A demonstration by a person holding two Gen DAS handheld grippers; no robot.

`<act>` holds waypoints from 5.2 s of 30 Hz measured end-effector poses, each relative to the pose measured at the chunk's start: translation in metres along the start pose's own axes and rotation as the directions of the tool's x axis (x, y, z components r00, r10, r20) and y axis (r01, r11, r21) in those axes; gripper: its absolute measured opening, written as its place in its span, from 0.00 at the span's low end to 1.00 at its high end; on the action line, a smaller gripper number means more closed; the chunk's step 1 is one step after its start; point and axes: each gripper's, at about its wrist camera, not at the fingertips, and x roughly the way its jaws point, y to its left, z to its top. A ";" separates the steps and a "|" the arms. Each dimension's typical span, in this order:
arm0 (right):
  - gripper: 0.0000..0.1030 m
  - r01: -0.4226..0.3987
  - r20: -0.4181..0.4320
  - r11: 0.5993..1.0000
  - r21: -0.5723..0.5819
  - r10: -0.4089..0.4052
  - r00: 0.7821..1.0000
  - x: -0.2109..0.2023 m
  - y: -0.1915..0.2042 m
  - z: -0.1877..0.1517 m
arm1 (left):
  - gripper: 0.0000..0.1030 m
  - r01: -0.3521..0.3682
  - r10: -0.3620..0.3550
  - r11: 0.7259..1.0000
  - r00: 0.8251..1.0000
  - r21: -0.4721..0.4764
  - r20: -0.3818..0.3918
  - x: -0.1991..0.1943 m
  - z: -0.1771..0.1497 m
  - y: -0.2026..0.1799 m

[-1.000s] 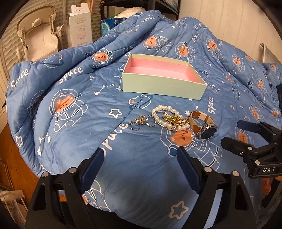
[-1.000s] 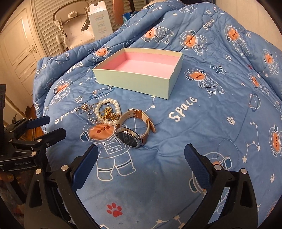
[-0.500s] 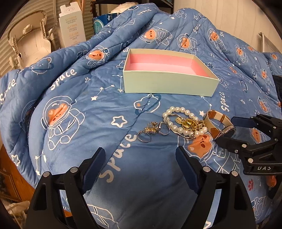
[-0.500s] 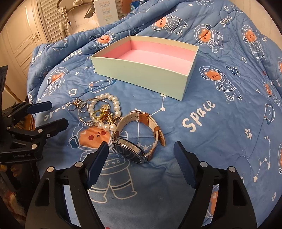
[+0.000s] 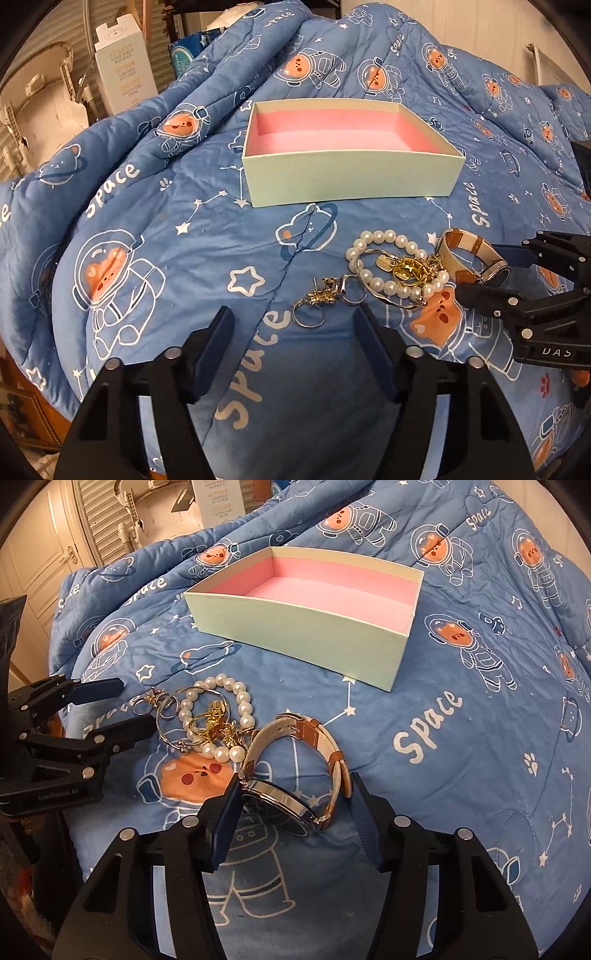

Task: Organize jewelry
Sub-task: 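Close the right gripper on the tan-strap watch while the left gripper moves to a silver ring, then pinch the silver ring with the left gripper while the right gripper lifts the watch toward the box, then lower the watch and ring into the pink box and open both grippers, then raise both grippers out of the box back toward the jewelry pile, then pinch a small gold earring beside the pearl bracelet with the left gripper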

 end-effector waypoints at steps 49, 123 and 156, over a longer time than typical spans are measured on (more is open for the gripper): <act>0.41 -0.065 0.079 0.997 -0.047 0.069 0.994 -0.015 -0.041 0.132 | 0.18 0.213 -0.212 0.977 0.976 -0.013 0.058 0.013 0.143 0.016; 0.63 -0.109 0.023 0.985 -0.133 0.113 0.993 -0.020 0.004 0.014 | 0.71 0.117 -0.101 0.975 0.991 -0.190 0.093 -0.034 -0.024 0.015; 0.51 -0.115 -0.020 0.988 -0.101 0.113 0.993 -0.012 -0.003 0.005 | 0.16 0.188 -0.186 0.982 0.980 -0.015 0.076 0.001 -0.001 0.001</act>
